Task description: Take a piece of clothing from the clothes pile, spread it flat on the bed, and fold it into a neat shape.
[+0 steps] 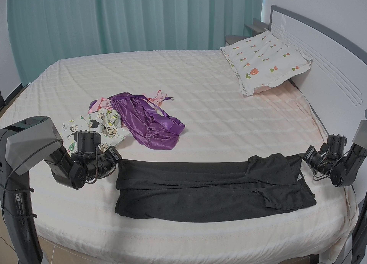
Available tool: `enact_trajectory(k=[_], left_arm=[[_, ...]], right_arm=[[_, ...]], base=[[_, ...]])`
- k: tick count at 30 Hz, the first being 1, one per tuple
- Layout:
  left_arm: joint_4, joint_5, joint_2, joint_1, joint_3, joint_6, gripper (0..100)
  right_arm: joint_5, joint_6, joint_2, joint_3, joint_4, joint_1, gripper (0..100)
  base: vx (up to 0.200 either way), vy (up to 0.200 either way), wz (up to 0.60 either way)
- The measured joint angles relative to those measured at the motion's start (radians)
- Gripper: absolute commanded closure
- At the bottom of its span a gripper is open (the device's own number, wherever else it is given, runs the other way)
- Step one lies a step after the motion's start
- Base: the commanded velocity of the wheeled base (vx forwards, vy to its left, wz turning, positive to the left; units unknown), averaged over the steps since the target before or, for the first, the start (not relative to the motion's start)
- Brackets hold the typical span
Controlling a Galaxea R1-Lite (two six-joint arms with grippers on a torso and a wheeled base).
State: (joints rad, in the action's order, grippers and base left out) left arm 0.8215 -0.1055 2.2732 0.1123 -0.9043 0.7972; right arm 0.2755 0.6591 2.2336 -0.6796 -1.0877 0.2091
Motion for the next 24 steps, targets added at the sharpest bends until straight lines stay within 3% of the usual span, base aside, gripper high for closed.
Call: enact_trajectory(k=[9, 10, 11, 24], left_arm=[[0.000, 0.000, 0.000, 0.000, 0.013, 0.001, 100], [-0.001, 0.000, 0.000, 0.000, 0.014, 0.002, 0], [-0.001, 0.000, 0.000, 0.000, 0.014, 0.002, 0], [0.000, -0.003, 0.019, -0.001, -0.016, 0.017, 0]], right_arm=[[0.003, -0.001, 0.013, -0.003, 0.000, 0.006, 100], [0.003, -0.001, 0.013, -0.003, 0.000, 0.007, 100], [0.003, -0.001, 0.014, -0.003, 0.000, 0.007, 0], [-0.001, 0.003, -0.019, 0.014, 0.006, 0.009, 0]], base=[[0.000, 0.000, 0.00], [0.000, 0.000, 0.00], [0.000, 0.000, 0.00], [0.000, 0.000, 0.00]])
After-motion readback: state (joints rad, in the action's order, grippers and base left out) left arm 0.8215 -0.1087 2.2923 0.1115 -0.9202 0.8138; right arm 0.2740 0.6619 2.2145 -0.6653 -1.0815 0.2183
